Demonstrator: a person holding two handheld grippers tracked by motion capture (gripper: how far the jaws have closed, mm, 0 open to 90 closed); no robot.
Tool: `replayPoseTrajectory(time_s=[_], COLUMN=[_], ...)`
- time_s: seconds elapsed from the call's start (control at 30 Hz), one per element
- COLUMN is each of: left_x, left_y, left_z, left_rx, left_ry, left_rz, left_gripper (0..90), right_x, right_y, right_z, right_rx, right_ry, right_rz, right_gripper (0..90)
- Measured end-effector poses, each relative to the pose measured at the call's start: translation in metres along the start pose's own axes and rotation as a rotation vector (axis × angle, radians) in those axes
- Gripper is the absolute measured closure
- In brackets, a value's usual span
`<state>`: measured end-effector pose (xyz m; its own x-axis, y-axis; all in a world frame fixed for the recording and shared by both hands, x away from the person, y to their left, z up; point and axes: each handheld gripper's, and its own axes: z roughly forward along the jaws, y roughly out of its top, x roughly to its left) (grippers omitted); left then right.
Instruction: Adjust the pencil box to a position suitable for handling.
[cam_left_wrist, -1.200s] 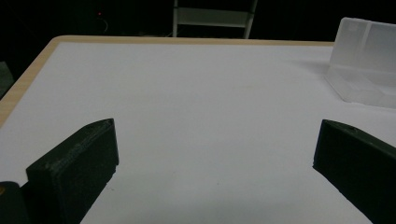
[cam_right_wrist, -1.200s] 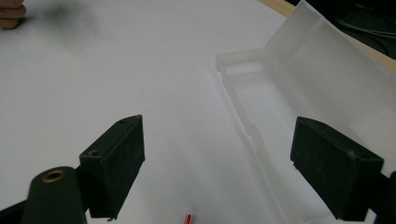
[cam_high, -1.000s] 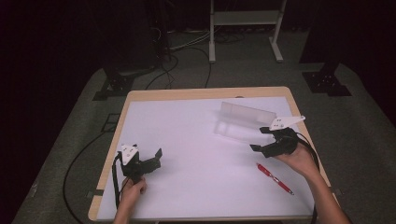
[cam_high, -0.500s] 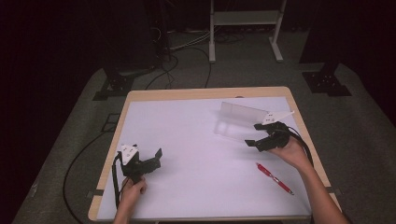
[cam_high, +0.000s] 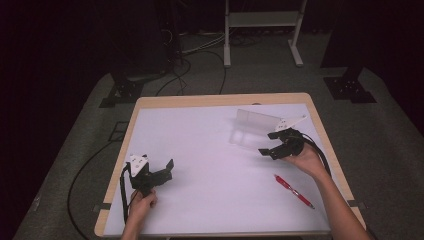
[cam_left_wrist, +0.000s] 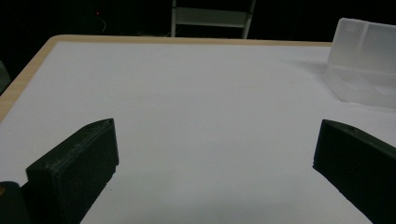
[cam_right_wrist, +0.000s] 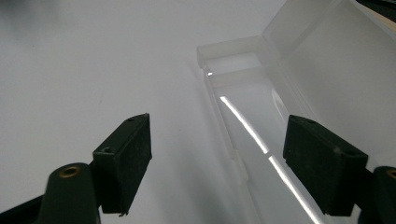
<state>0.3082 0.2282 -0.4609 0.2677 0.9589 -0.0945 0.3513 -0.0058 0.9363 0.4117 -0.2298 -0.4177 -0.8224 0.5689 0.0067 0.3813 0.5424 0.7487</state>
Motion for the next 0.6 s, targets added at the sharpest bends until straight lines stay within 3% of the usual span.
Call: replayPoseTrajectory(time_s=[0.6], left_x=[0.0], left_y=[0.0], left_z=[0.0], left_rx=[-0.002], left_ry=[-0.001], left_rz=[-0.005], left_gripper=[0.0], right_x=[-0.012], right_y=[-0.007], right_z=[0.017], right_rx=[0.051], right_ry=[0.007], right_rz=[0.024], right_gripper=[30.9])
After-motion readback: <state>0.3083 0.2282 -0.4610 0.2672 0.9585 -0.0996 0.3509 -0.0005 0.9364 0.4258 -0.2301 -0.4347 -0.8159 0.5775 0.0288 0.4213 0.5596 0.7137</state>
